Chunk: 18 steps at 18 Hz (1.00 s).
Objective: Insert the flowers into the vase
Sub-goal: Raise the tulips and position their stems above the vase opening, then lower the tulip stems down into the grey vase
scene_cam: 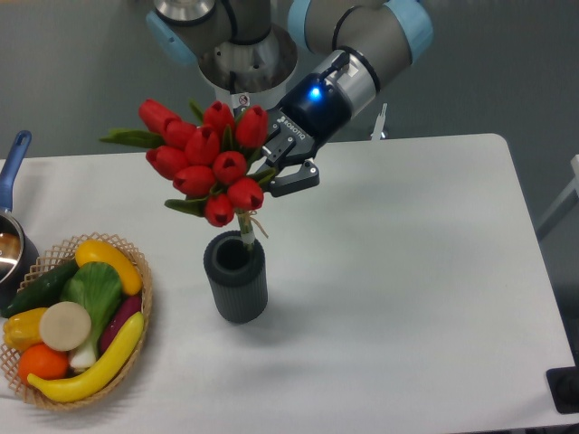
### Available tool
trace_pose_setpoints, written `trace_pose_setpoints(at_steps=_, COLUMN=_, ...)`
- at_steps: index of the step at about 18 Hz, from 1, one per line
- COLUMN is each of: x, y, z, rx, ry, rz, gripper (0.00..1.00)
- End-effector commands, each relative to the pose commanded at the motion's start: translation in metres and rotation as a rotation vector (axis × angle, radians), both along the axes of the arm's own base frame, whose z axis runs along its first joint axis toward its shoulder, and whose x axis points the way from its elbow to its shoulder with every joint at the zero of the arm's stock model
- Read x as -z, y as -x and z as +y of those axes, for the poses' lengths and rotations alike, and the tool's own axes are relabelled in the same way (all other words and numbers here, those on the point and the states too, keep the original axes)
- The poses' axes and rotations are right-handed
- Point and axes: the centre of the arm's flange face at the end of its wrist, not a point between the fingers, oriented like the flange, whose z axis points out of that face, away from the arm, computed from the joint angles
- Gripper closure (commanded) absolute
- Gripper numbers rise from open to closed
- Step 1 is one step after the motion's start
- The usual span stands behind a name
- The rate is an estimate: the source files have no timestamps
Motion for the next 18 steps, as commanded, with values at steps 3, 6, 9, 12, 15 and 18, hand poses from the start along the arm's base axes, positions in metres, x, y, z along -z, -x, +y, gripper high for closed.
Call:
trace_pose_setpoints(at_steps=3, x=0.005, y=-0.003, z=0.005, rx=0.012, ry=0.005, rz=-0.01, gripper=0.67)
trace_pose_setpoints(at_steps=6, x=0.012, y=-0.003, z=0.011, rx=0.022, ry=0.01, rz=-0.019, gripper=0.67)
trace_pose_setpoints(at_steps=9, x=0.023, y=0.002, z=0.014, rx=0.024, ry=0.019, rz=-0.037, gripper=0.67)
trace_pose_setpoints(at_steps=12, x=0.048, y=0.003, z=0.02, rx=0.033, ry=0.042, rz=-0.068, gripper=0.67)
trace_pose_setpoints(at_steps=15, x=0.068, y=0.01, z=0.023, rx=0.038, ry=0.048, rz=-0.063, gripper=0.67)
trace_pose_setpoints(at_steps=18, x=0.084, y=0.008, z=0.021, rx=0.045, ry=0.047, rz=-0.056, gripper=0.67)
